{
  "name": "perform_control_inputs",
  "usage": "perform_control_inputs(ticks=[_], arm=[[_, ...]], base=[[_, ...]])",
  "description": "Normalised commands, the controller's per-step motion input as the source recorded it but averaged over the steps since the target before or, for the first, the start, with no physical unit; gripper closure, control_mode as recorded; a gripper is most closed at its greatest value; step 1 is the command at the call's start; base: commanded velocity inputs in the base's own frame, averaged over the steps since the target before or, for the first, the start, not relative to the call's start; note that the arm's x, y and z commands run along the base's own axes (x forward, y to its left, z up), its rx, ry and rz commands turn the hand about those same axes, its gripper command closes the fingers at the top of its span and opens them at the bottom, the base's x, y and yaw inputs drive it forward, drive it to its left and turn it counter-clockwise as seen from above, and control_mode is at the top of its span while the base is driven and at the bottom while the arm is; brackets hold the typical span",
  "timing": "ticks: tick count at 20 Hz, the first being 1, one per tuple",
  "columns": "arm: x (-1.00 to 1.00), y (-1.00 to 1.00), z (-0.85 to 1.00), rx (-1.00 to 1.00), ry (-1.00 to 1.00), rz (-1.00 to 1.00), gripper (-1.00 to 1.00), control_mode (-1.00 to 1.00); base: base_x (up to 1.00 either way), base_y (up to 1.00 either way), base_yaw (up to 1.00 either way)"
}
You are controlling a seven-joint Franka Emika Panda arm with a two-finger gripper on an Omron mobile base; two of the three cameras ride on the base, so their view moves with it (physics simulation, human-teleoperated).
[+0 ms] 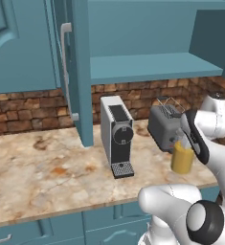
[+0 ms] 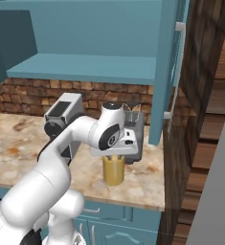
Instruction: There is a tray on the dining counter. Grab the cup, mug, and pitcher and place them on the tray. The pitcher may be placed next to the tray if it cannot fit the tray.
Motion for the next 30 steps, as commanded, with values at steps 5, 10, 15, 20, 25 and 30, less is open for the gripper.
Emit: perform_control_inputs(ticks=[5, 10, 15, 20, 25, 30], arm=[[0.00, 0.00, 0.32, 0.00, -0.05, 0.00, 1.00, -1.00], [0.00, 0.00, 0.23, 0.00, -0.13, 0.00, 1.00, -1.00], [0.00, 0.00, 0.17, 0.00, -0.11, 0.00, 1.00, -1.00], [0.00, 0.00, 0.10, 0.00, -0.10, 0.00, 1.00, -1.00], [0.00, 0.00, 0.08, 0.00, -0.07, 0.00, 1.00, -1.00], [-0.04, 0.01, 0.20, 0.00, -0.03, 0.00, 1.00, -1.00]], base=[[0.00, 0.00, 0.00], [0.00, 0.00, 0.00], [0.00, 0.00, 0.00], [0.00, 0.00, 0.00], [0.00, 0.00, 0.00], [0.00, 0.00, 0.00]])
